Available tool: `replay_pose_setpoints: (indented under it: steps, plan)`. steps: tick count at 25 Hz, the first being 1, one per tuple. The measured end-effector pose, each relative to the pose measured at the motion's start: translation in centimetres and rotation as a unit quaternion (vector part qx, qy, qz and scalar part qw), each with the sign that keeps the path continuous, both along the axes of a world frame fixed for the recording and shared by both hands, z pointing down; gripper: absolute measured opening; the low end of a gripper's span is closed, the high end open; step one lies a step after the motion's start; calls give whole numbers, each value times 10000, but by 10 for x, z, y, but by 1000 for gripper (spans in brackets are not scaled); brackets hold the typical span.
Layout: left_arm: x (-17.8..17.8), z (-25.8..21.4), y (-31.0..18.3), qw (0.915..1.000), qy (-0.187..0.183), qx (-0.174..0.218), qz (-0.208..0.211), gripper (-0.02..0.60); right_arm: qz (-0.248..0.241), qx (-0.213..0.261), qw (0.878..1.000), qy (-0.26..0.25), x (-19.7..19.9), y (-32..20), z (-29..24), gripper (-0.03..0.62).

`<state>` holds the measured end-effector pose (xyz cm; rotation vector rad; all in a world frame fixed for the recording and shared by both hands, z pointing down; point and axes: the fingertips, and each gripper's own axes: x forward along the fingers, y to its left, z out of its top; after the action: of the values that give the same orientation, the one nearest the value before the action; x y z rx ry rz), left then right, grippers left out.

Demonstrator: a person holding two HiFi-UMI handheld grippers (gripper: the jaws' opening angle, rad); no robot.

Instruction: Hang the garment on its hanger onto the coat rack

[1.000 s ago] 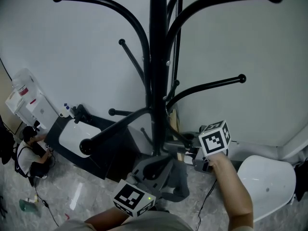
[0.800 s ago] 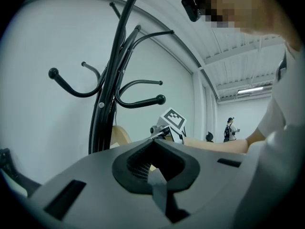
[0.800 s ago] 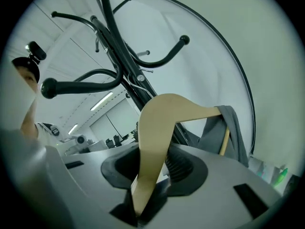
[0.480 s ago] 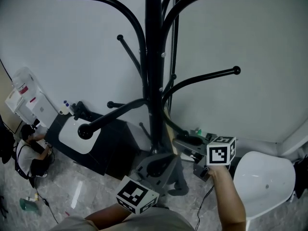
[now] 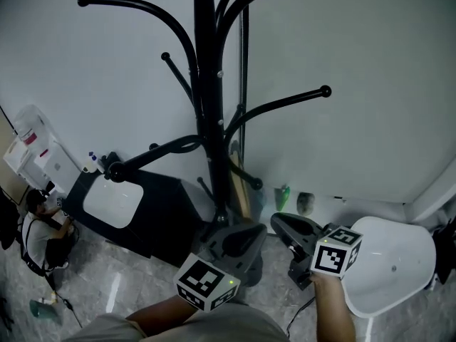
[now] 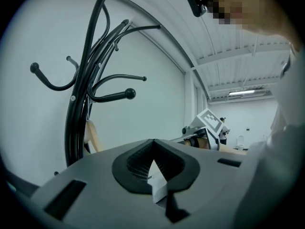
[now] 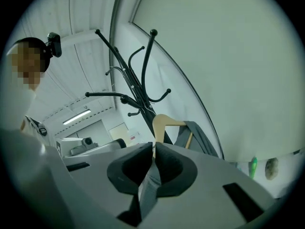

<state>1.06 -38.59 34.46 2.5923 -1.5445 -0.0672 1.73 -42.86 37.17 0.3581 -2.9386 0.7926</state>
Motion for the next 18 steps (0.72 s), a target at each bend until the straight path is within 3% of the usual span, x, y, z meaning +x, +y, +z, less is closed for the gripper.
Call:
replay_pose_setpoints:
  steps: [6, 18]
  plan:
    - [6, -4, 5, 10000, -58, 58, 30, 5, 324, 374, 9988, -48, 14, 17, -7, 15]
    - [-7, -3, 6, 9999, -107, 56, -83, 5, 235, 359, 9989, -167, 2, 18, -13, 15]
